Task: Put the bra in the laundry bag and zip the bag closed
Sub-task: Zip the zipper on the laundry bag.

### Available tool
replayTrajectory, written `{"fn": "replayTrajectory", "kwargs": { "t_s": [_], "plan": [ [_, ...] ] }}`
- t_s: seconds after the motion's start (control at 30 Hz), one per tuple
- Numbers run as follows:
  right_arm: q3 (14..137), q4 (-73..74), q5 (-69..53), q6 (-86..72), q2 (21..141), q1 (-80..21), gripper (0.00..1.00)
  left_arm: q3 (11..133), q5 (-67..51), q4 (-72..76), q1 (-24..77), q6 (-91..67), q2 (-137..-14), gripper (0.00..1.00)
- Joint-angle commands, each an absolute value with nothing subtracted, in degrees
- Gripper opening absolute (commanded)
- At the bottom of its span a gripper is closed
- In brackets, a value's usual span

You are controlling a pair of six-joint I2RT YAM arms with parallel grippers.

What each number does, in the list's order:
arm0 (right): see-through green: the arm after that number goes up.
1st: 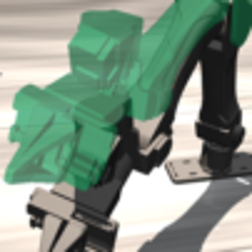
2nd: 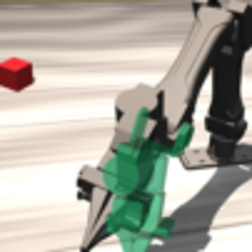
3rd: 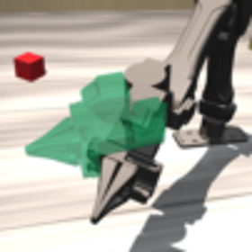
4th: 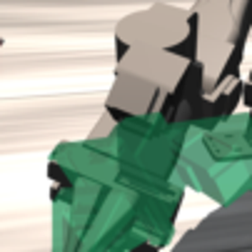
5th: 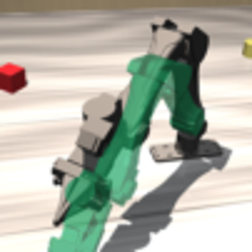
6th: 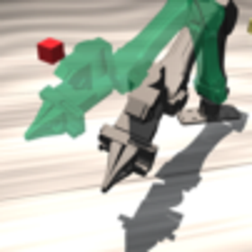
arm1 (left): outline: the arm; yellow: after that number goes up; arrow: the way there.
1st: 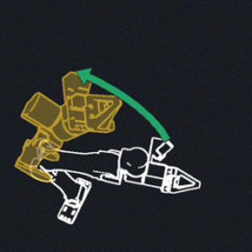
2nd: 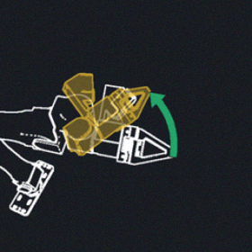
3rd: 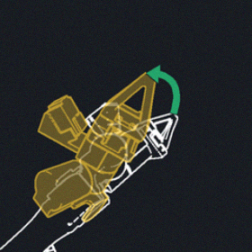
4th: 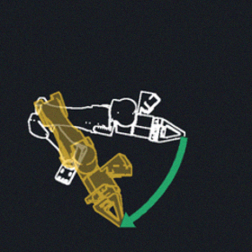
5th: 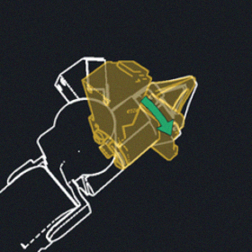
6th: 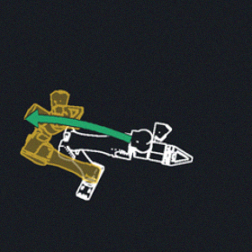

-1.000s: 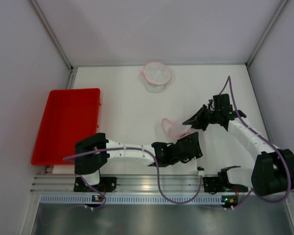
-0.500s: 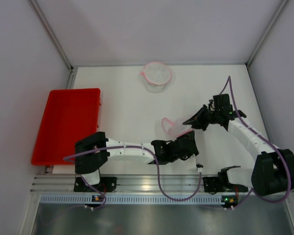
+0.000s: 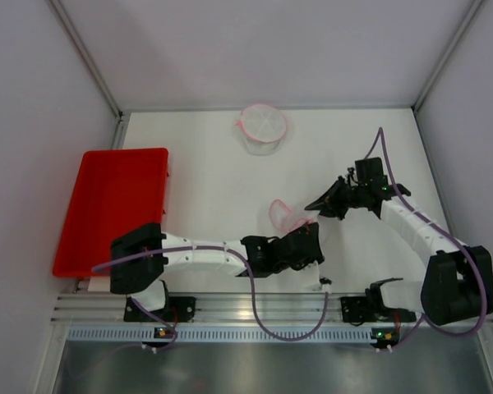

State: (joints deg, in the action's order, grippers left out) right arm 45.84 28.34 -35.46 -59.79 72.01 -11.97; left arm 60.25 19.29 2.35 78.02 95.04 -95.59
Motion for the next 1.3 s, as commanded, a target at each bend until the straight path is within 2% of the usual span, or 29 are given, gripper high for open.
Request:
{"fn": "replayTrajectory", "kwargs": {
  "t_s": [0.0, 0.3, 0.33, 0.37, 0.4, 0.43, 0.47, 0.57, 0.87, 1.0, 1.23, 1.27],
  "plan": [
    [48.34, 26.03, -34.36, -57.31, 72.6, -12.13, 0.0, 58.36, 19.42, -1.74, 78.31, 91.5, -90.89, 0.0],
    [49.66, 21.11, -39.7, -54.32, 74.79, -11.25, 0.01, 55.99, 18.9, -3.25, 79.45, 84.13, -87.28, 0.0],
    [50.18, 21.35, -40.77, -52.92, 75.67, -11.34, 0.1, 55.9, 18.9, -3.34, 79.45, 83.85, -87.1, 0.0],
    [51.75, 22.23, -41.3, -51.43, 75.93, -11.34, 0.36, 55.9, 19.16, -3.34, 79.45, 83.76, -87.19, 0.0],
    [52.64, 24.5, -41.66, -49.85, 76.11, -11.25, 0.47, 55.9, 19.33, -3.34, 79.45, 83.5, -87.45, 0.0],
    [53.43, 25.74, -41.83, -47.22, 75.85, -11.08, 0.54, 56.42, 19.34, -3.34, 79.37, 83.06, -87.54, 0.0],
    [54.31, 26.71, -41.84, -46.15, 75.59, -10.38, 0.66, 56.69, 19.34, -3.25, 79.37, 82.71, -87.71, 0.0],
    [55.71, 33.72, -41.57, -40.71, 74.53, -8.79, 0.79, 57.04, 19.34, -2.11, 79.28, 82.44, -88.15, 0.0],
    [54.76, 42.97, -40.69, -36.03, 71.11, -8.17, 0.78, 58.27, 20.13, 2.02, 79.19, 83.5, -89.3, 0.0],
    [51.69, 42.19, -44.28, -38.58, 70.75, -8.61, 0.76, 59.06, 20.3, 2.72, 79.19, 83.76, -89.3, 0.0],
    [50.27, 36.83, -45.61, -42.27, 73.65, -12.83, 0.66, 59.15, 19.42, 3.34, 79.19, 83.41, -89.21, 0.0],
    [50.53, 36.22, -45.62, -42.19, 74.17, -13.01, 0.56, 58.98, 19.42, 3.34, 79.19, 83.23, -89.12, 0.0]
  ]
}}
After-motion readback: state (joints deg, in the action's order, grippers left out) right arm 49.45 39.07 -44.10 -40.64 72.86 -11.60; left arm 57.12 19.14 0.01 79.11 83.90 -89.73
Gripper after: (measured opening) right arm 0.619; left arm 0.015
